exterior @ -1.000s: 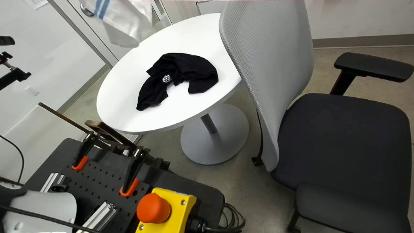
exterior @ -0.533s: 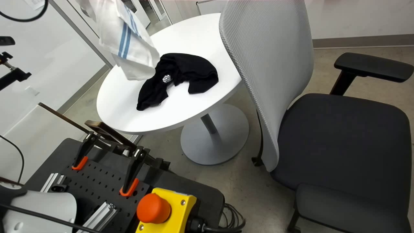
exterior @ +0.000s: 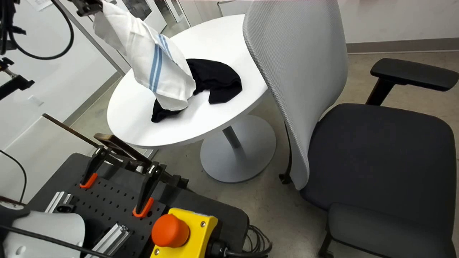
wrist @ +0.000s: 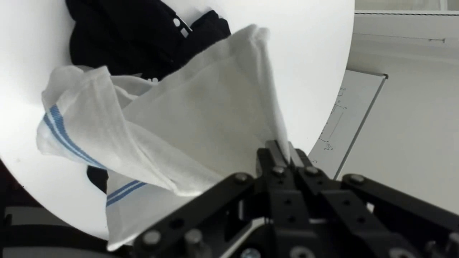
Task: Remove the towel from the chair.
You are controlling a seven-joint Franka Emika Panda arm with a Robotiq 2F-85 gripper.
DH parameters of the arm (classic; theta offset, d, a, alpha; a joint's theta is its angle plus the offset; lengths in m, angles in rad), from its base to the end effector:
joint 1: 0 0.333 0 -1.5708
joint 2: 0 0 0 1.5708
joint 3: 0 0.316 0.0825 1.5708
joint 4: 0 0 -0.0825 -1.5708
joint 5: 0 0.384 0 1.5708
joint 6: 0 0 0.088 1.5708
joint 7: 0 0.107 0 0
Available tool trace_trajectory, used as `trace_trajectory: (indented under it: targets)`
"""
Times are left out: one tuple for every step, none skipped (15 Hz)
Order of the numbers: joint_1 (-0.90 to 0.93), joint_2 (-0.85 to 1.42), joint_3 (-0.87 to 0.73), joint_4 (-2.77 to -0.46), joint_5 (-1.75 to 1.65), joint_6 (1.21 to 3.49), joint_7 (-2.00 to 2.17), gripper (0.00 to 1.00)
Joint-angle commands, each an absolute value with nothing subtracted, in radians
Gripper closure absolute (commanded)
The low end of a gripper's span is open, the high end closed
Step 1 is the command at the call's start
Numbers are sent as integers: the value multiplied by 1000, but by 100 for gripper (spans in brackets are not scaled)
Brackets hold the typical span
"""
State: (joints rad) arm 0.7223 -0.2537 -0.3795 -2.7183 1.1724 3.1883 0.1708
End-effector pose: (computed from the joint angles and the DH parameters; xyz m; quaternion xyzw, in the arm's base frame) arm 0.4035 0.0568 0.3395 -0.8192 0.4673 -0.2016 0.2644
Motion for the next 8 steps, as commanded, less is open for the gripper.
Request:
trace_trajectory:
  targets:
    - [755,-206,-419,-2700,1190,3196,112,99]
    - [761,-195,-428,-2693,1194,3204,100,99]
    - [763,-182,-436,-2687,1194,3208,92,99]
    - [767,-165,-442,-2679,1197,3221,86,94]
    - [767,-144,-449,-2672,1198,3236,83,71]
    - [769,-128,-454,-2667,1200,3251,81,70]
    - [769,-110,-460,-2661,1197,3267,85,68]
    - [771,-97,-465,-2655,1195,3278,90,62]
